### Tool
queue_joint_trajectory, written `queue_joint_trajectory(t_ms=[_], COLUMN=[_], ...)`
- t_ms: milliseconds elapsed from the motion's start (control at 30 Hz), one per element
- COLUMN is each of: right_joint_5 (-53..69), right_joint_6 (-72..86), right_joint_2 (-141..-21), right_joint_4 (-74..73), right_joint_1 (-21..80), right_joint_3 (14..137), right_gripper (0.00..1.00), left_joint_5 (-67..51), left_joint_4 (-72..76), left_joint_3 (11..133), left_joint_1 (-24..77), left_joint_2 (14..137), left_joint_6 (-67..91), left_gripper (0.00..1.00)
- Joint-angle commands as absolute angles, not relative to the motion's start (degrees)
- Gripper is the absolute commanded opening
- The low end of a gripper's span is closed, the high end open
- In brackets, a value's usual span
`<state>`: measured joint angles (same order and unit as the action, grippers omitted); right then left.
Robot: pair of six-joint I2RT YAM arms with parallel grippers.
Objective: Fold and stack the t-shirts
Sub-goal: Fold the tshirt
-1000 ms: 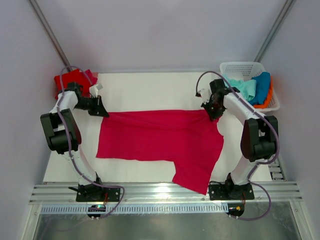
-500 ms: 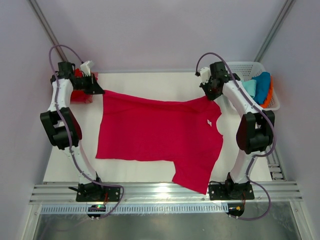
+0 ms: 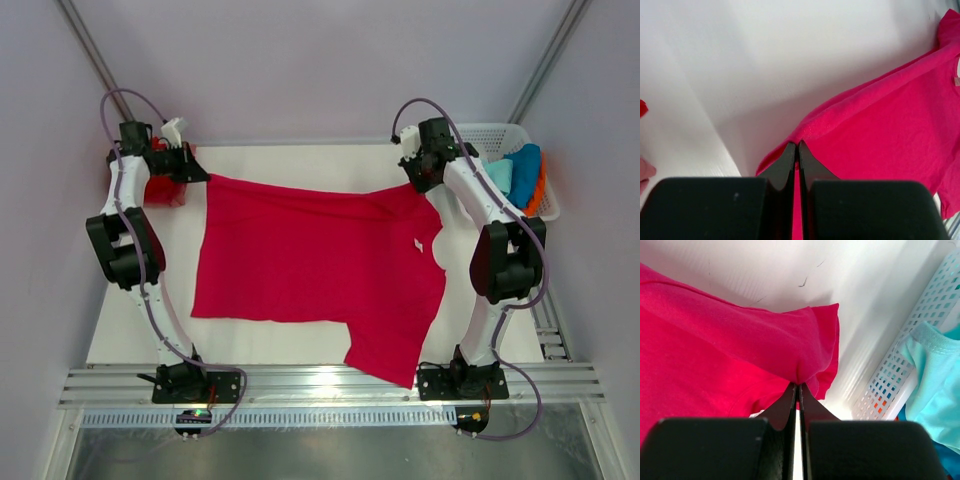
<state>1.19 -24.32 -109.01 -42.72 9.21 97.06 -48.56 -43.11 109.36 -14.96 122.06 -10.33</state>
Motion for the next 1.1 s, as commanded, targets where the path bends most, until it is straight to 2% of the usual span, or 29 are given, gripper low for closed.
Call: queue_joint_trajectory(t_ms=[0,267,700,867,1067], right_joint_5=[0.26,0.44,0.26,1.14,5.18], right_joint_6=[-23.03,-21.27,-21.01,-20.74,-22.84], right_joint_2=[-106.61,-108.72,-110.74,-109.34,-102.84], right_joint_4=[-39.47,-35.78,-30.85,-31.99,-37.87], right_joint_1=[8.97,9.05,8.97,9.05,9.05], right_joint_3=[100.89,103.27,102.83,102.31,94.68], right_gripper=[0.03,0.03,0.03,0.03,0.03], left_joint_5=[-49.65,-49.22,-49.04,-49.22,-49.13], left_joint_4=[-37.10,-33.66,-31.29,-32.78,-40.24], left_joint_3=[113.63,114.79,114.96,114.96,109.78], left_joint_1=[-15.03,-14.33,-13.27,-13.18,-13.27], left_joint_2=[122.78,123.57,123.93,122.61,117.61], left_joint_6=[-7.74,-5.45,-5.45,-6.15,-12.37], left_gripper=[0.00,0.00,0.07,0.00,0.00])
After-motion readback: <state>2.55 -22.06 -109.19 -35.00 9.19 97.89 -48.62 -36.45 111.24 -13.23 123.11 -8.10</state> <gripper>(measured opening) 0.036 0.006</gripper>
